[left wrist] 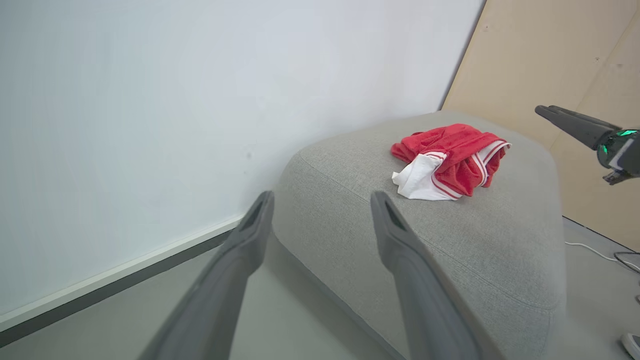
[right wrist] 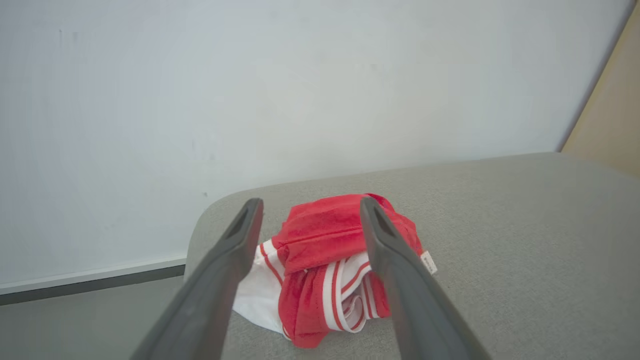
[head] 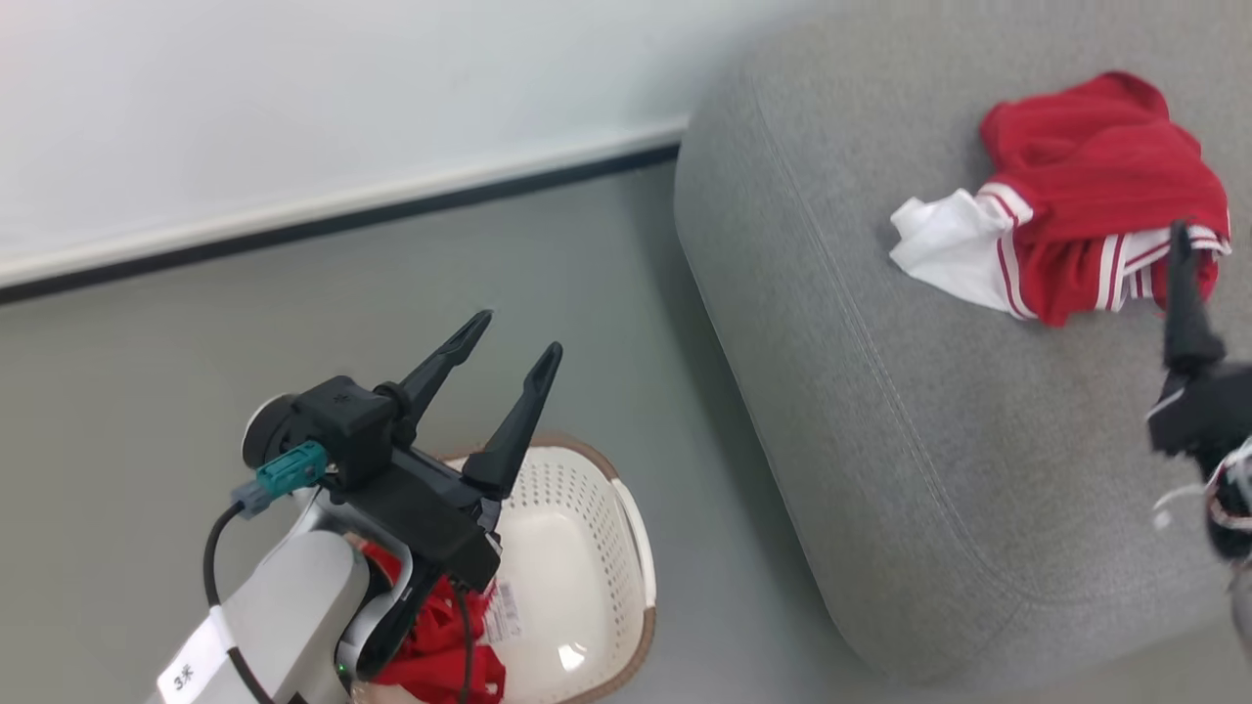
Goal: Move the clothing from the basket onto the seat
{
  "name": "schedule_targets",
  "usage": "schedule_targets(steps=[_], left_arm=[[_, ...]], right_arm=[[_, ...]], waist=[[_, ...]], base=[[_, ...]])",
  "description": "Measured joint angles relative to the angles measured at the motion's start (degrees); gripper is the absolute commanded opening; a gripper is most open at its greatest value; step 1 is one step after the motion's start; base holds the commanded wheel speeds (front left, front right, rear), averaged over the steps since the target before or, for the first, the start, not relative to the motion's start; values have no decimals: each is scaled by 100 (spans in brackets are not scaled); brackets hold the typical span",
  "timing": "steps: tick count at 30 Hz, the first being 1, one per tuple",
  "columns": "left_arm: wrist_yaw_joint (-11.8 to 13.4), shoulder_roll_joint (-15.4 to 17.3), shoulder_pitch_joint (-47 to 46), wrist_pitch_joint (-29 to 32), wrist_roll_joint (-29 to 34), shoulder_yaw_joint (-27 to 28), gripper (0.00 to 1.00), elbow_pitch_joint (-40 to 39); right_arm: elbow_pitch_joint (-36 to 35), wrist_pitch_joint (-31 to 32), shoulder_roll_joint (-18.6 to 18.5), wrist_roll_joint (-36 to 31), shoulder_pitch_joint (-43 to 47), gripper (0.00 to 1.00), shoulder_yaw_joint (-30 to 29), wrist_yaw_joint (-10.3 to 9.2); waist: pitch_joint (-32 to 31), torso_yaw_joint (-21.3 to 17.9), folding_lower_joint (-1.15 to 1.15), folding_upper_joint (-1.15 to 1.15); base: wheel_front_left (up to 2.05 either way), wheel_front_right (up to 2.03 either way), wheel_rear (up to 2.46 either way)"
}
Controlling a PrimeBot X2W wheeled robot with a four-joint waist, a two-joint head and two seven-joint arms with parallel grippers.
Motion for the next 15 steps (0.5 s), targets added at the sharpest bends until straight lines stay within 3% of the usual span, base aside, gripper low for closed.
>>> schedule_targets(steps=[15], left_arm=[[555,-92,1222,-176,-403,511,100,460]], right_arm=[[-1613,-149,636,56,2047,100,116,-14]], waist=[[-996,776,0,0]], base=[[0,0,0]])
